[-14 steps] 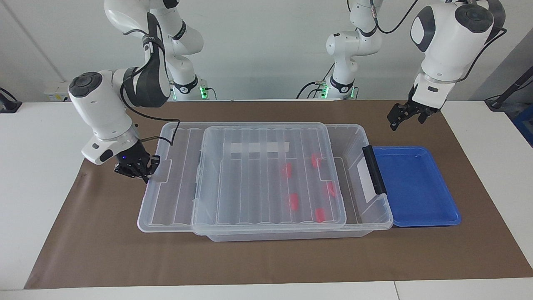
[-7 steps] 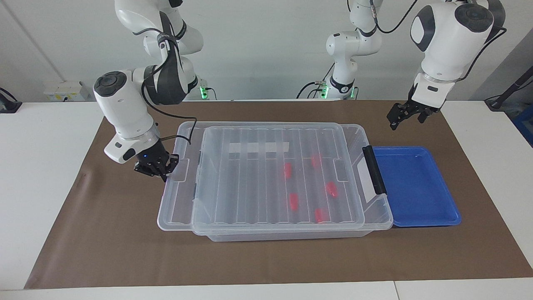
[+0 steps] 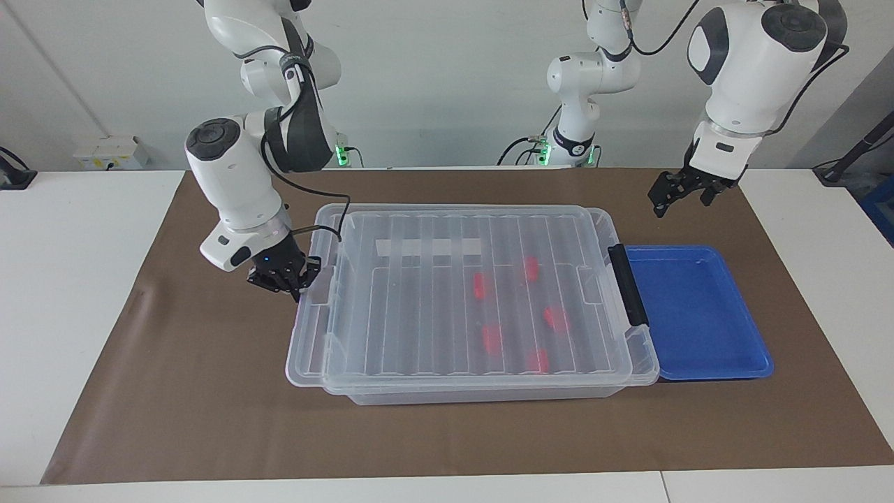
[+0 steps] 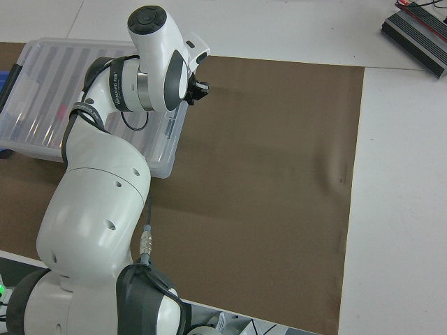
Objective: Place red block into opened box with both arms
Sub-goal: 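Slide the clear lid back over the box with the right gripper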
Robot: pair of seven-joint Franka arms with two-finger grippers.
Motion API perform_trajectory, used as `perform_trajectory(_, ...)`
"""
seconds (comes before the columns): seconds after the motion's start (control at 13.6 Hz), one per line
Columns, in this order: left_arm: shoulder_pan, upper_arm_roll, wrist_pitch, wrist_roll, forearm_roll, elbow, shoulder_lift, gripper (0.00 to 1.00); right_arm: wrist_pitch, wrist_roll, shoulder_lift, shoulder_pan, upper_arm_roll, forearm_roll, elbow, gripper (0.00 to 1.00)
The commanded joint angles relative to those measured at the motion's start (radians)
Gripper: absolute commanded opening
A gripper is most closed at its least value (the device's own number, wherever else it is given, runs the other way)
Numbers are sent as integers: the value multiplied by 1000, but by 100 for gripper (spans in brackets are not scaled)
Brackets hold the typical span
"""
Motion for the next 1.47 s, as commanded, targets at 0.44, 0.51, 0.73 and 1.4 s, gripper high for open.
perform_trajectory(0.44, 30, 6, -36, 14, -11, -6, -73, 100, 18, 5, -26, 9, 1, 97, -59, 0)
perform_trajectory(0.51, 30, 6, -36, 14, -11, -9, -75, 100, 16, 4, -26, 8, -1, 110, -61, 0)
perform_trajectory(0.73, 30, 6, -27, 15, -11, -9, -75, 100, 20, 1, -32, 10, -1, 136, -74, 0)
perform_trajectory(1.4, 31, 6, -16, 15, -11, -11, -75, 100, 7, 5, -32, 12, -2, 125, -64, 0)
